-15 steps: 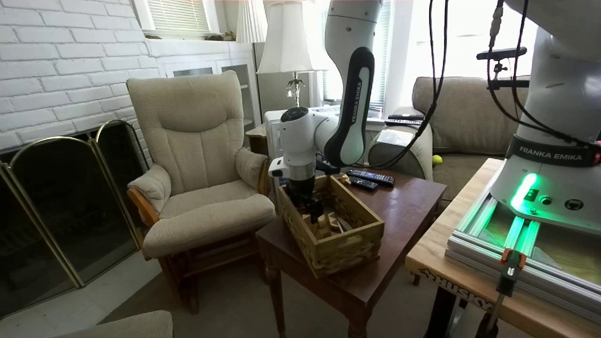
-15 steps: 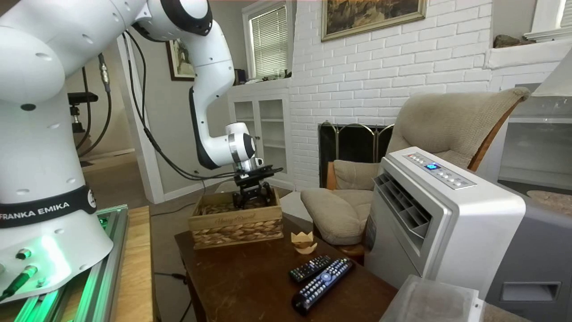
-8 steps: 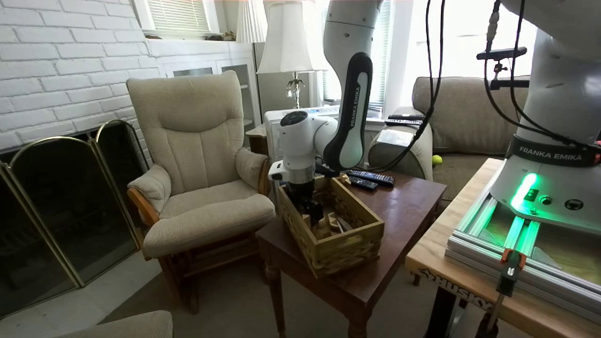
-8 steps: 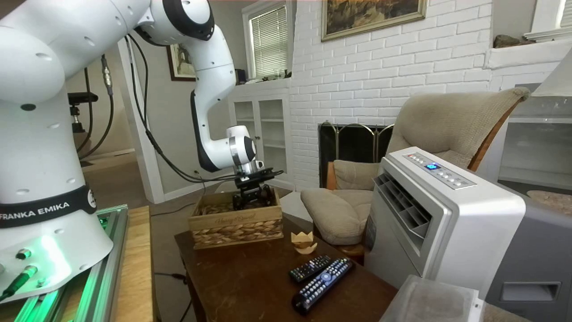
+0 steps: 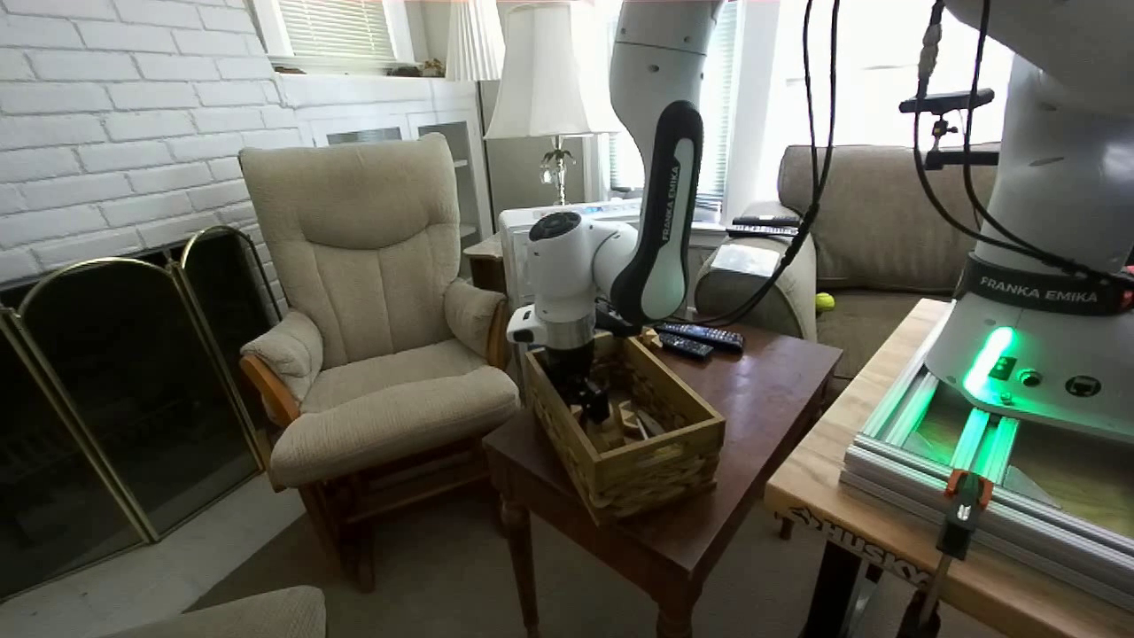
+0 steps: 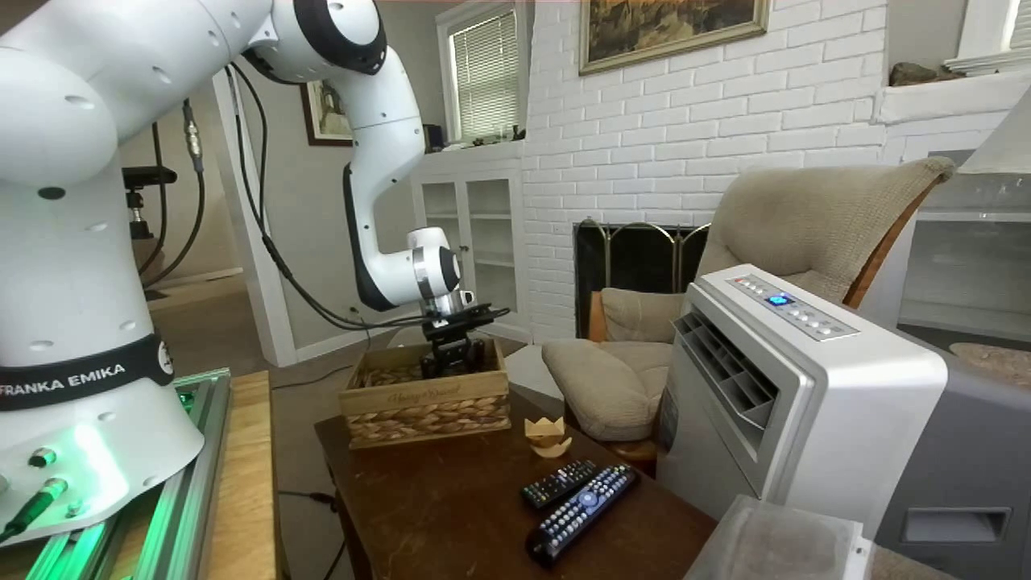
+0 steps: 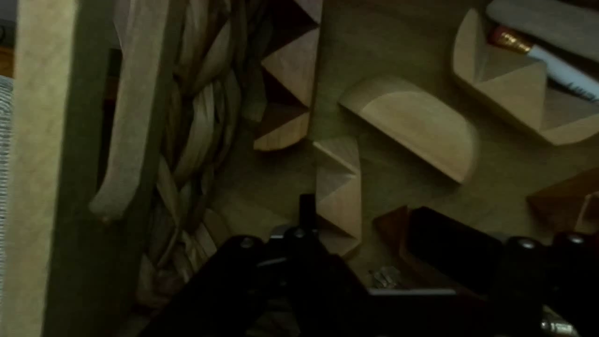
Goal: Remove on object from the basket and put it on top of the tower of objects
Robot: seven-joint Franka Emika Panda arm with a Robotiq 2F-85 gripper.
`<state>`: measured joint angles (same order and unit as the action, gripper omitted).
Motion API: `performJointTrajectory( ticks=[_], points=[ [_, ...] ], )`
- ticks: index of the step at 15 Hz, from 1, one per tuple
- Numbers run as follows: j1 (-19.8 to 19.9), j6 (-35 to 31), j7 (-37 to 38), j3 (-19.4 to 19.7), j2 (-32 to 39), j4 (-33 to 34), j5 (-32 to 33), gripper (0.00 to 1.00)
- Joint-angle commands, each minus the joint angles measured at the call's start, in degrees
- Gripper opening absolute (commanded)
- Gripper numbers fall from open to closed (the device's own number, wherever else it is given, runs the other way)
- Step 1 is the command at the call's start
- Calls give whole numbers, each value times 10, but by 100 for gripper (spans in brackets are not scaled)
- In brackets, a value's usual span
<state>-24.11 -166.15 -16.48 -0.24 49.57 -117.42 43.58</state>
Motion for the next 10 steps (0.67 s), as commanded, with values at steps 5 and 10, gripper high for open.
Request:
performJointTrajectory(
  ticks=[5, 10],
  points=[
    [-2, -2, 10, 1, 21, 19, 18, 2],
    [2, 2, 8, -7, 5, 6, 14, 1]
  ],
)
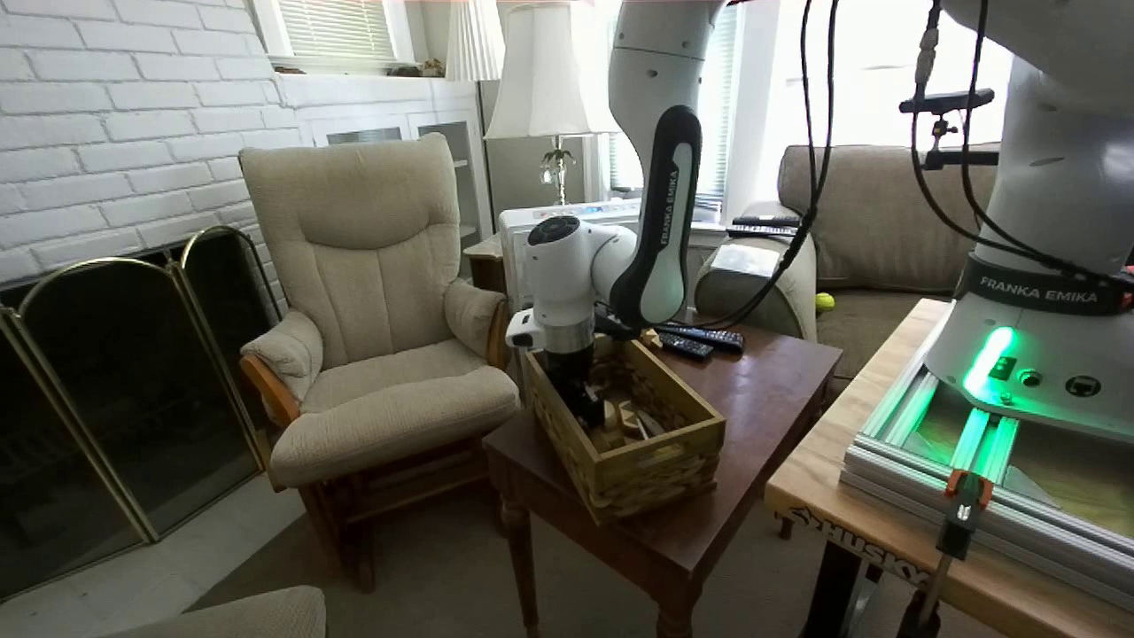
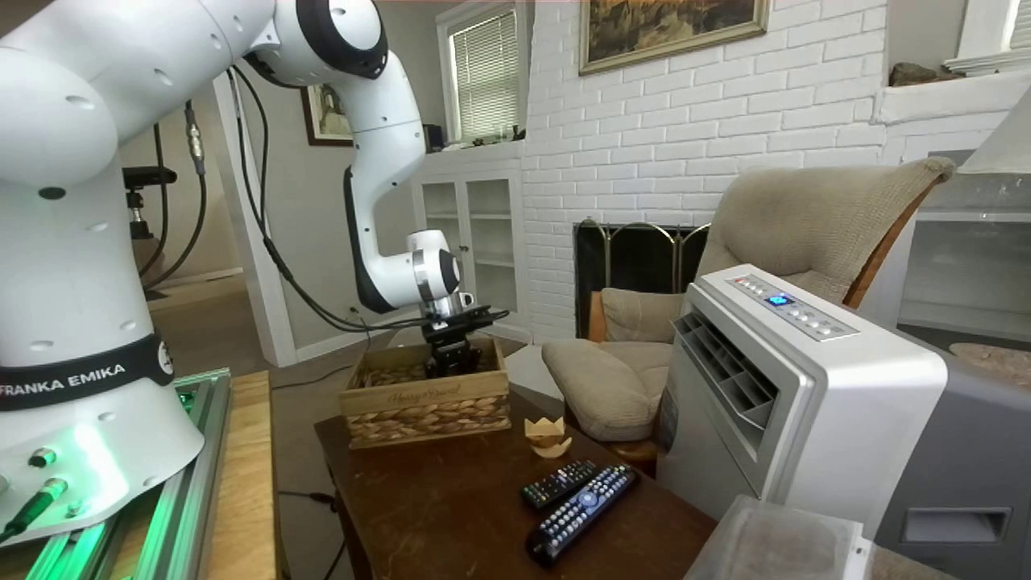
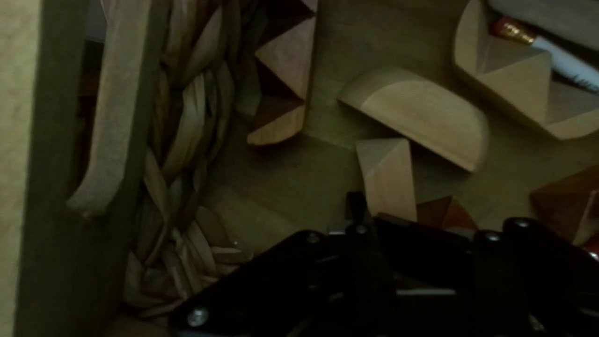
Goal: Remove on object from the basket and put it on top of the tower of objects
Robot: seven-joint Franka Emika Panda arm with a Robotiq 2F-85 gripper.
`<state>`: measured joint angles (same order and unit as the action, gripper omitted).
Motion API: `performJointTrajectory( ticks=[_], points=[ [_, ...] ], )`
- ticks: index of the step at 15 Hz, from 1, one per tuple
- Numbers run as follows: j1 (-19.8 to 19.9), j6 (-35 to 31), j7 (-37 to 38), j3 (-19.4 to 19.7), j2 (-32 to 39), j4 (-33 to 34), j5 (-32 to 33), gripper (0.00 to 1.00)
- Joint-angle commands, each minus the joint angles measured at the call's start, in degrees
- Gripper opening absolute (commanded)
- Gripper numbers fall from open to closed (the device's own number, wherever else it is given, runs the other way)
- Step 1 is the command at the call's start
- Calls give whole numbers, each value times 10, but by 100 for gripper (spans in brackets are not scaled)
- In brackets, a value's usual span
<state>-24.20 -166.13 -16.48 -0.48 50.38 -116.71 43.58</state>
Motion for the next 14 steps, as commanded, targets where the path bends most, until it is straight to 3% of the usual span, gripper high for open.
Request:
performJointTrajectory(
  ticks=[1, 2, 4, 10, 14],
  points=[
    [4, 1, 9, -5, -5, -3, 14, 1],
    [2, -1, 11, -4, -7, -5, 15, 1],
    [0, -3, 13, -1, -12, -9, 18, 27],
    [-13, -18, 16, 25, -16, -8, 60, 68],
    [5, 14, 9, 8, -26, -21, 63, 96]
  ],
)
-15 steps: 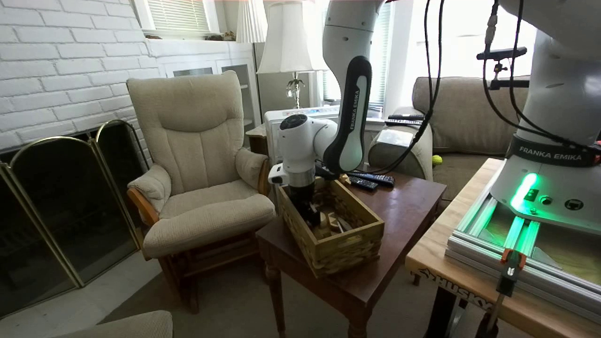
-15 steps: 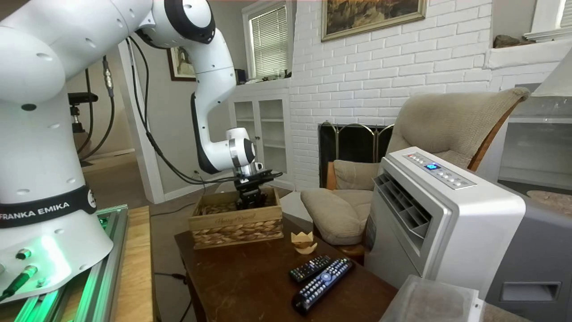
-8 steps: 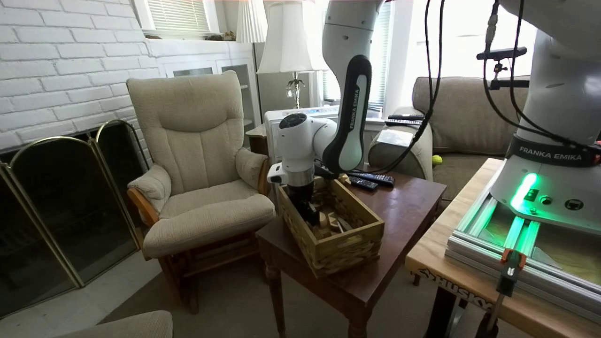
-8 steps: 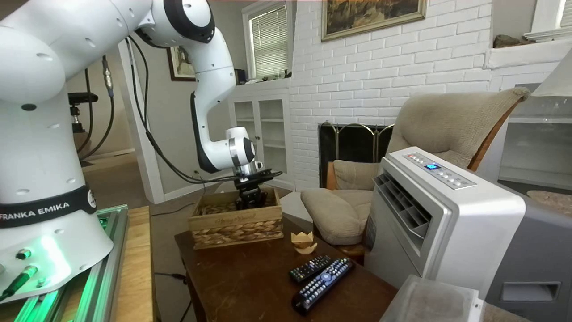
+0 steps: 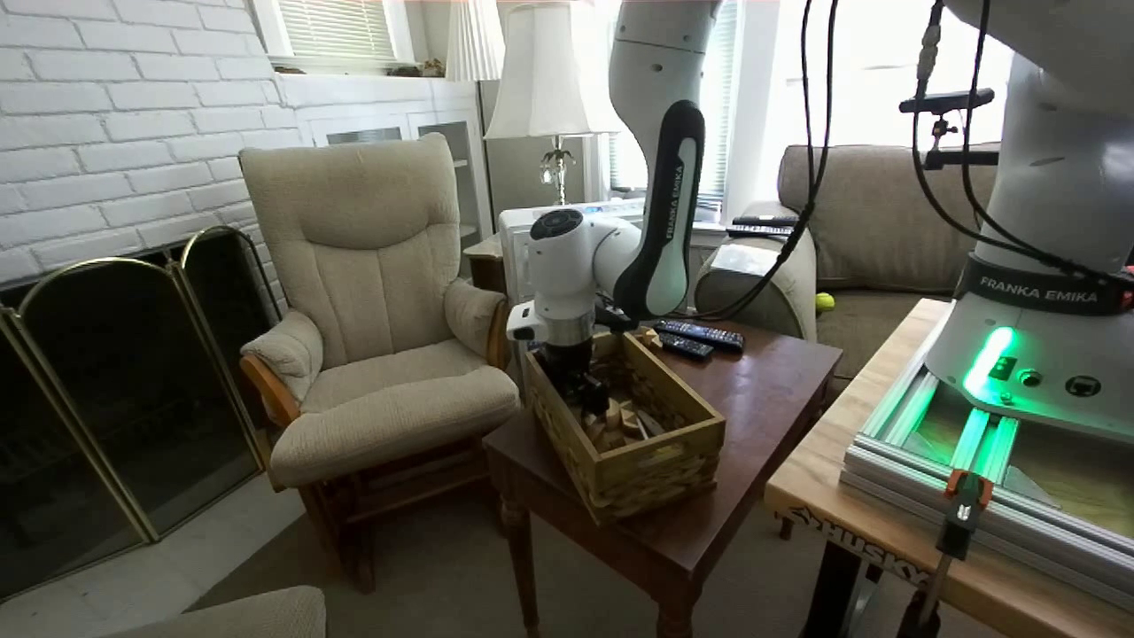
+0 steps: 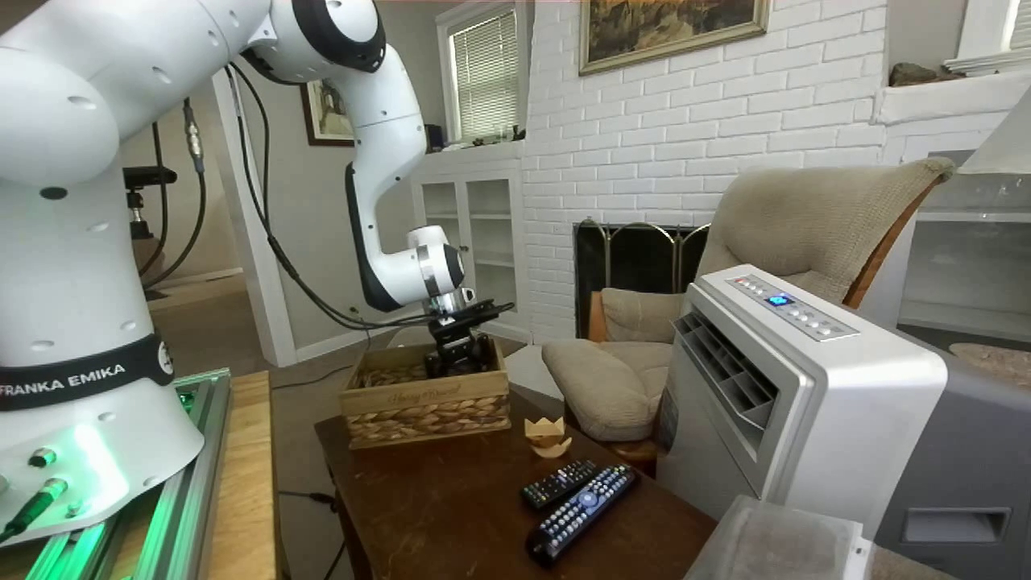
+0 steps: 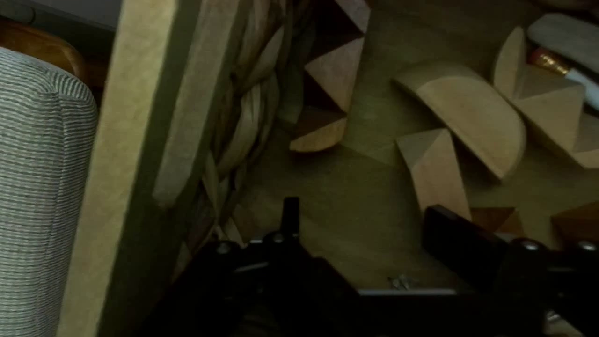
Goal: Remove on object from the basket and put it on top of the tower of objects
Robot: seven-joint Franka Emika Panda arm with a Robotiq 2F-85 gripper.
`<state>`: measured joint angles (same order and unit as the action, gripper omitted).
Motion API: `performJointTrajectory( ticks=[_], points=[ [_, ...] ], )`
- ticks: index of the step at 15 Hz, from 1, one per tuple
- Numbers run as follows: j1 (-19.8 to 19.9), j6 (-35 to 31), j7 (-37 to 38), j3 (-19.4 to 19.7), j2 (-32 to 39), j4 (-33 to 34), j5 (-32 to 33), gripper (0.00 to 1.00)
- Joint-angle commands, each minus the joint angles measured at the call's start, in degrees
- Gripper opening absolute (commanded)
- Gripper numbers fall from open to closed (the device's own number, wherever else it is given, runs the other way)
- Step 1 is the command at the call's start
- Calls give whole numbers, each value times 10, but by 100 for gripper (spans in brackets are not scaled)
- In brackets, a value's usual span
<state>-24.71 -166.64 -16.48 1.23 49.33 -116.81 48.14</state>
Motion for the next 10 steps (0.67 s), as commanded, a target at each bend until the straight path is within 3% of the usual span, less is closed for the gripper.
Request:
performJointTrajectory(
  ticks=[1, 10],
  points=[
    [16, 27, 4, -16, -19, -24, 13, 99],
    [35, 91, 10, -54, -77, -79, -1, 100]
  ],
)
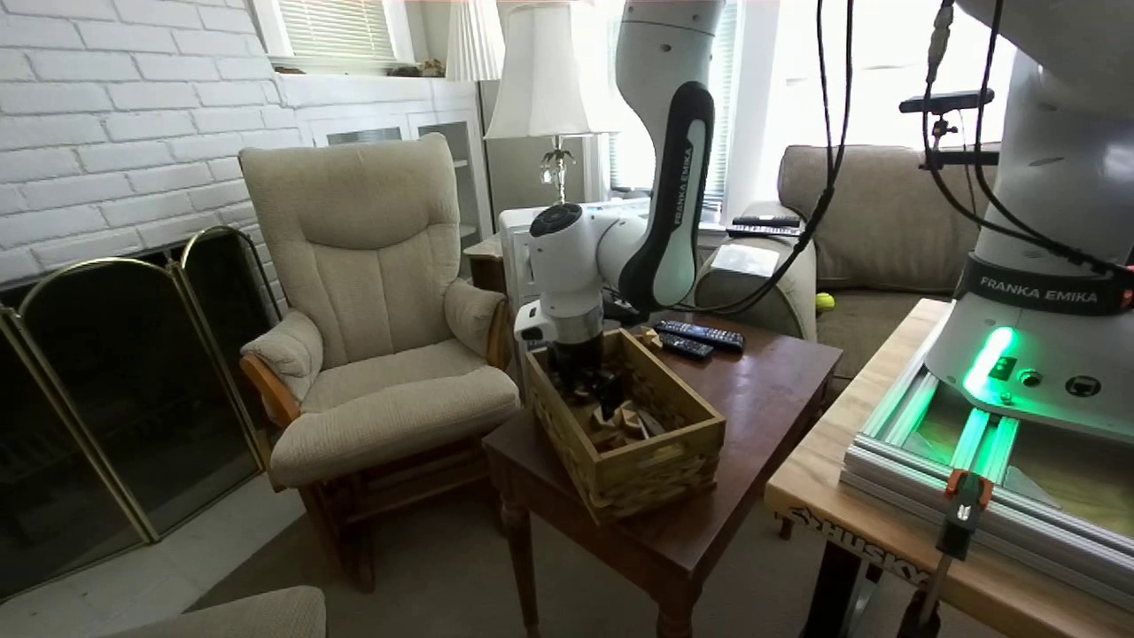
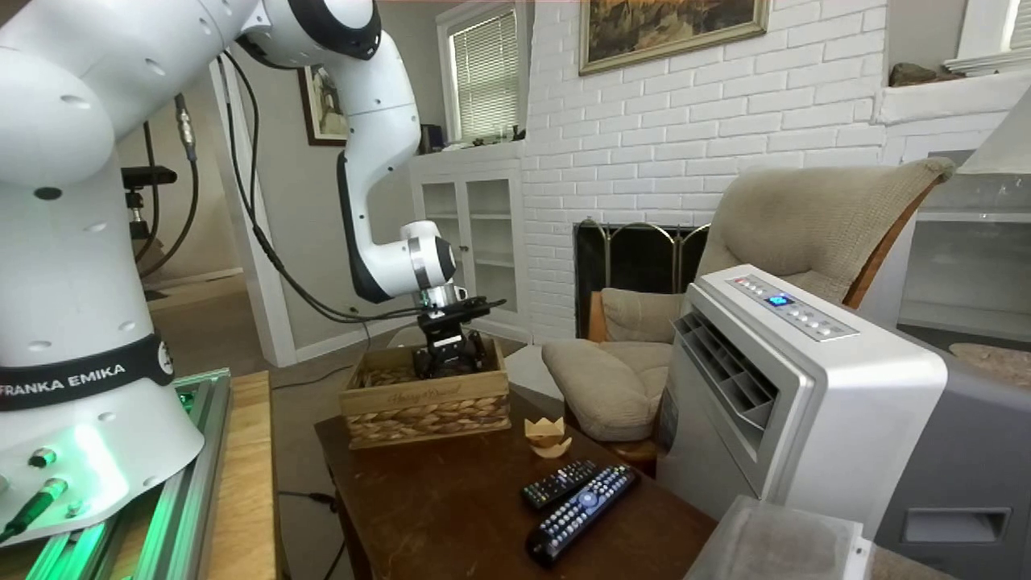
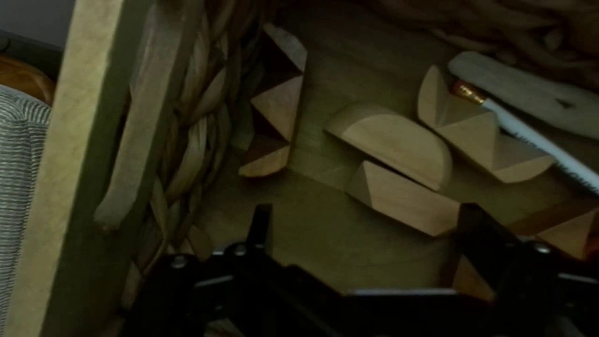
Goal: Remove on object from the basket and put it on top of the tower of objects
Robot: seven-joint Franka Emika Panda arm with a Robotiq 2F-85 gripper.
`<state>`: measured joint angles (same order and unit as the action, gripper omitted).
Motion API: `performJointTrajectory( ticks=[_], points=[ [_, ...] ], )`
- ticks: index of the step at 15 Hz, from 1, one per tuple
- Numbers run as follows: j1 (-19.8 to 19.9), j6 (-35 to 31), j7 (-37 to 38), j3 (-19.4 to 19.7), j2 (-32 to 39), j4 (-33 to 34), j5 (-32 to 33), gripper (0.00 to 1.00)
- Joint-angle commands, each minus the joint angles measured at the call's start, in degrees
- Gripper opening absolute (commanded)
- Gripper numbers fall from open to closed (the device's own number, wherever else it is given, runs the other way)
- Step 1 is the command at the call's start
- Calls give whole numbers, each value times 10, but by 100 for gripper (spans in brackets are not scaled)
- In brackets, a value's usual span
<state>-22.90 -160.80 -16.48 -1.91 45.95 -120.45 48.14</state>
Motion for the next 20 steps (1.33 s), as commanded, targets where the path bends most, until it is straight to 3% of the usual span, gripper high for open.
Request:
performJointTrajectory(
  ticks=[1, 5, 9, 15, 20],
  points=[
    [24, 49, 6, -34, -52, -51, -11, 100],
    [56, 88, 5, -79, -71, -79, -54, 100],
    [80, 48, 1, -107, -60, -97, -92, 100],
    [58, -66, 32, -75, -50, -112, -78, 100],
    [29, -104, 48, -41, -32, -101, -68, 100]
  ],
)
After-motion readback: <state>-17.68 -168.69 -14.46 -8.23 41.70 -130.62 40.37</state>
